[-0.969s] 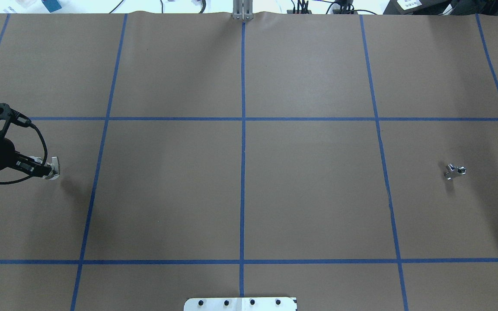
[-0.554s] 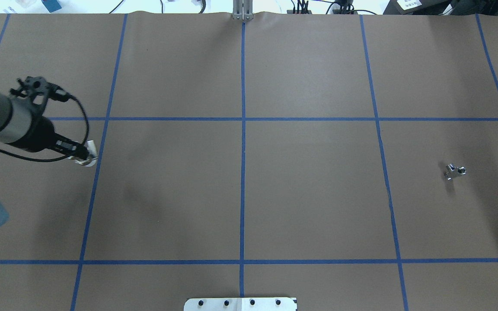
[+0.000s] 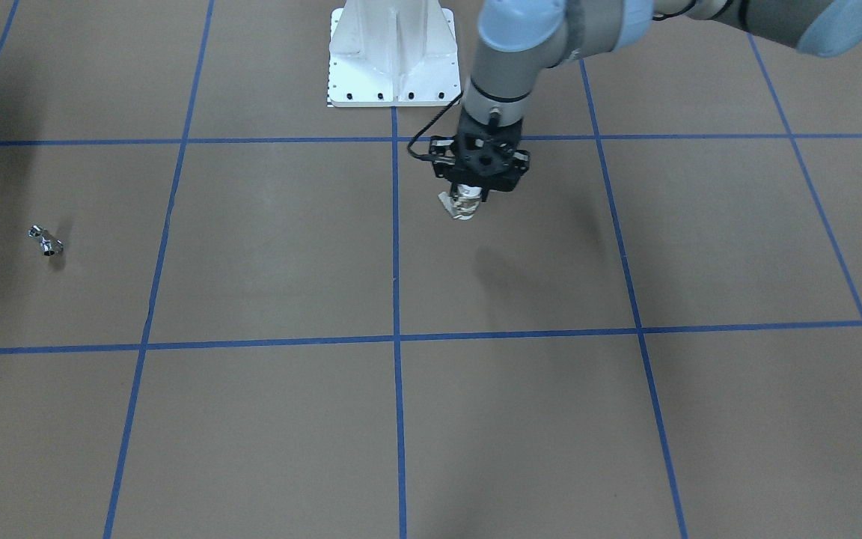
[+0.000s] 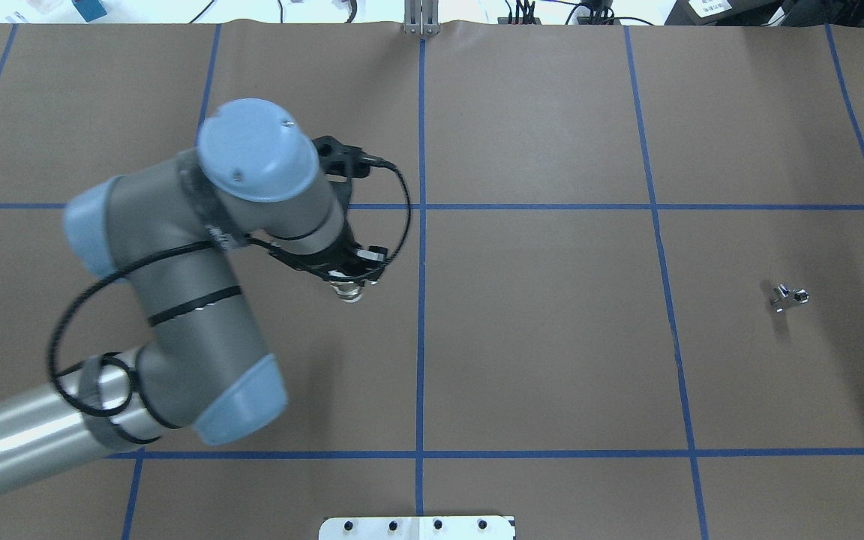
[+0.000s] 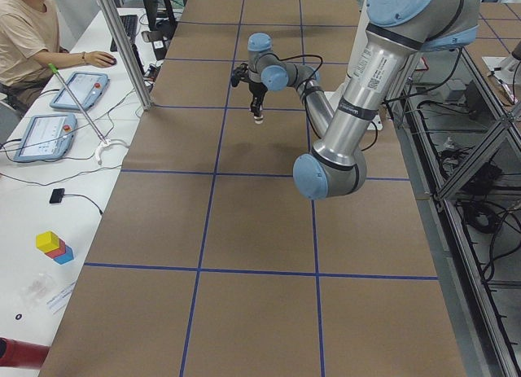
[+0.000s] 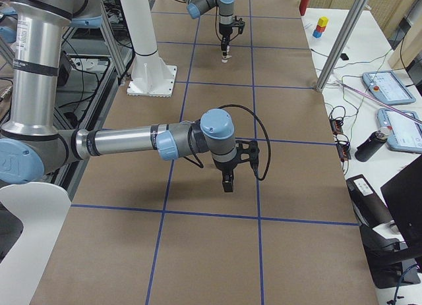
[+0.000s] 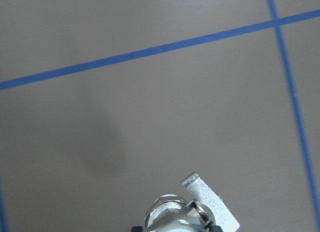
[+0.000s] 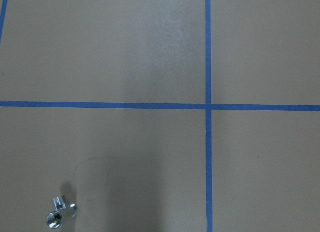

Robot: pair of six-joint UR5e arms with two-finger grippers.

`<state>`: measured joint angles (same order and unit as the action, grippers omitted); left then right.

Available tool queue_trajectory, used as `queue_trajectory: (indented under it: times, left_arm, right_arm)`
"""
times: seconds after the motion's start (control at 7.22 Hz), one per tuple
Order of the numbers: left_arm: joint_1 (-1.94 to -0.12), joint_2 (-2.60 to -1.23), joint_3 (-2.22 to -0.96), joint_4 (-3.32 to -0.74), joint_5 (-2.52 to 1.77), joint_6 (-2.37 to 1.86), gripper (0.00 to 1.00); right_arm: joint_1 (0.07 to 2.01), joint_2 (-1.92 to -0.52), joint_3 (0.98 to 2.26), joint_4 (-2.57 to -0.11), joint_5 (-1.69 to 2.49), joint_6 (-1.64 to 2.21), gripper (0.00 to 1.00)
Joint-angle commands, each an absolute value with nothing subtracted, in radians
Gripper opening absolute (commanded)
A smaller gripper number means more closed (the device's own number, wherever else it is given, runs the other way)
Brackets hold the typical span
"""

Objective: Assemble PPR valve and pipe with both arms
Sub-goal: 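Lift the valve with the left gripper and carry it to table center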

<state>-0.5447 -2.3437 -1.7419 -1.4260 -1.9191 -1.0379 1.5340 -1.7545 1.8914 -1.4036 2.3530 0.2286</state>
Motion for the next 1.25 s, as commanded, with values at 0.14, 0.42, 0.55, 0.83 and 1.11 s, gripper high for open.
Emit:
queue_trajectory:
  times: [0.14, 0.42, 0.55, 0.83, 1.11]
  left_arm:
    - [-0.485, -2.54, -1.407, -1.578, -1.867, -1.101, 0.0]
    - [-0.486, -2.554, -1.373, -1.58, -1.867, -1.034, 0.0]
    - [-0.492, -2.553, -1.371, -1.578, -1.867, -1.023, 0.0]
    - [-0.515, -2.551, -1.361, -1.577, -1.867, -0.988, 0.0]
    - [-0.517, -2.545, -1.359, -1.58, -1.867, -0.966, 0.0]
  right_arm:
    - [1.534, -1.756, 1.891, -1.404, 2.355, 0.229, 1.0]
    - [1.534, -1.756, 1.891, -1.404, 2.355, 0.229, 1.0]
    - [1.534, -1.756, 1.891, -1.404, 2.356, 0.229, 1.0]
    - [1.534, -1.756, 1.891, -1.404, 2.356, 0.229, 1.0]
    - [1.534, -1.756, 1.891, -1.404, 2.356, 0.23, 1.0]
